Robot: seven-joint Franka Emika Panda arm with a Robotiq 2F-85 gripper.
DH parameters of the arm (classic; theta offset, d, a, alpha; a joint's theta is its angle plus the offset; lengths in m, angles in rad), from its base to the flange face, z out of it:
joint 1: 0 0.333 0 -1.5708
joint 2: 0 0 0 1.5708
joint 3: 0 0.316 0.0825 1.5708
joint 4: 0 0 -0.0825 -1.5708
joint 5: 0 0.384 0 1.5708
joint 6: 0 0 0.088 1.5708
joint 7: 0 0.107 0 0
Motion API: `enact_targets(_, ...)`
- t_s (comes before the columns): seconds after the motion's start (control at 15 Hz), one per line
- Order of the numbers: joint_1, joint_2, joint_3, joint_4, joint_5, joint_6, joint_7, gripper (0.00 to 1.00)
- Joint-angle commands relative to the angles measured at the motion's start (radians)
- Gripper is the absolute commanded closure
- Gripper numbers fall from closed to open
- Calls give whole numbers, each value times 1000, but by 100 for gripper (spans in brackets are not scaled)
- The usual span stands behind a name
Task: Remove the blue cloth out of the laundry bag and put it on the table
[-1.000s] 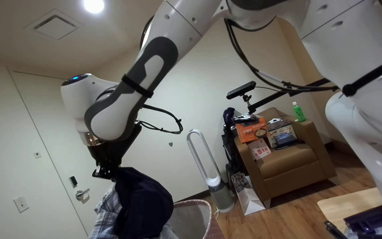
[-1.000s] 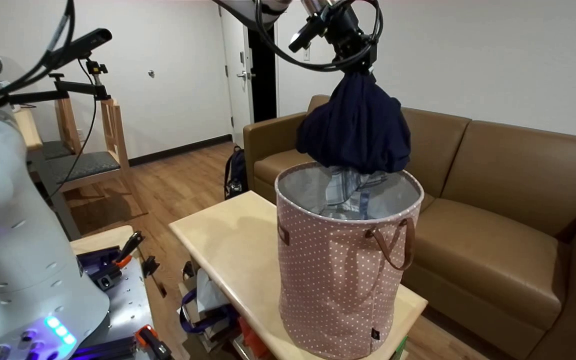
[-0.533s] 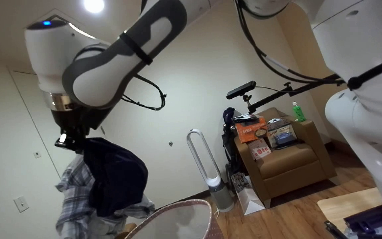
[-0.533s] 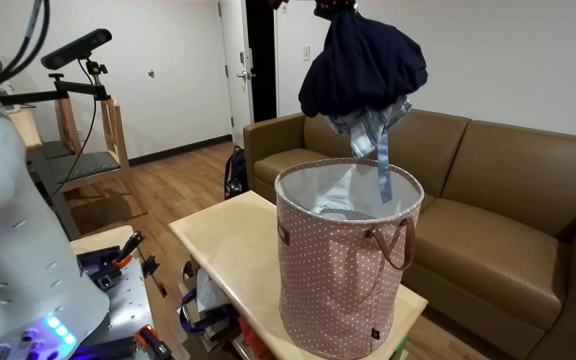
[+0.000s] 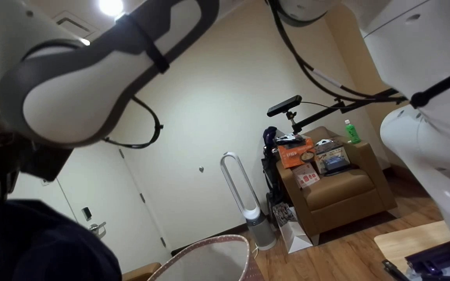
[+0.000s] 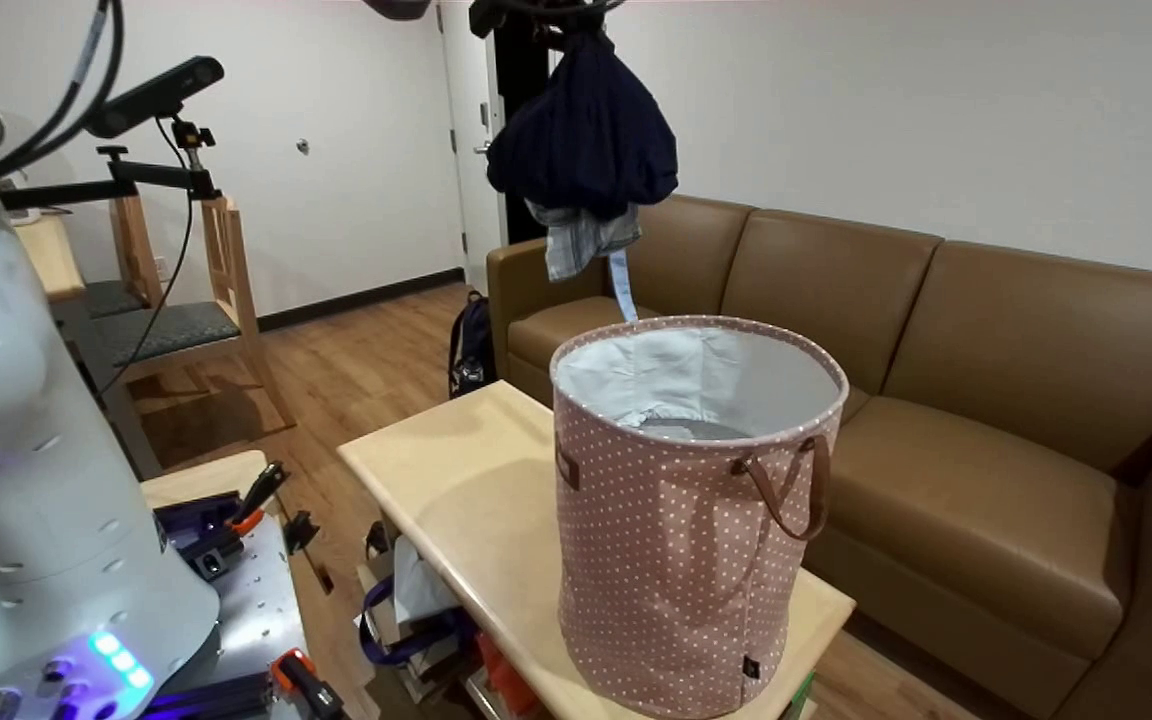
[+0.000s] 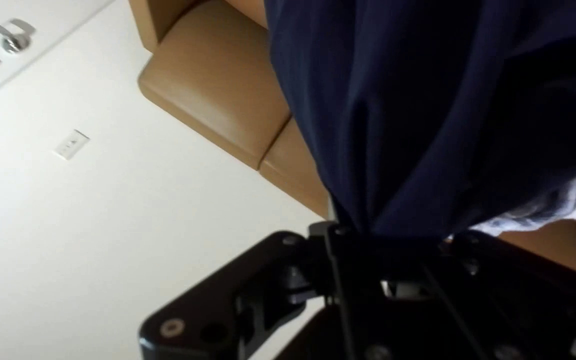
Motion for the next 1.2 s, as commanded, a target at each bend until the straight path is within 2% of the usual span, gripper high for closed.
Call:
enact_targets(0.0,-1,182,-2,42,19,178,-123,97)
enact_targets(0.2,-7,364,-1,73,121,281,-272,97)
enact_targets(0.4,-39,509,45,99,300,314,-476,97)
enact_targets(0.47,-50,549,62,115,355,298,-540,97)
enact_targets(0.53,-110,587,135,130,385,271,-600,97)
enact_targets(0.6,-98,620,126,146,449,252,-666,97)
enact_targets(0.8,-161,700,197,165,567,170,-778,97)
enact_targets(1.0,-185,739,210,149,643,96,-809,97)
enact_targets(1.13,-180,748,192,119,667,48,-785,97)
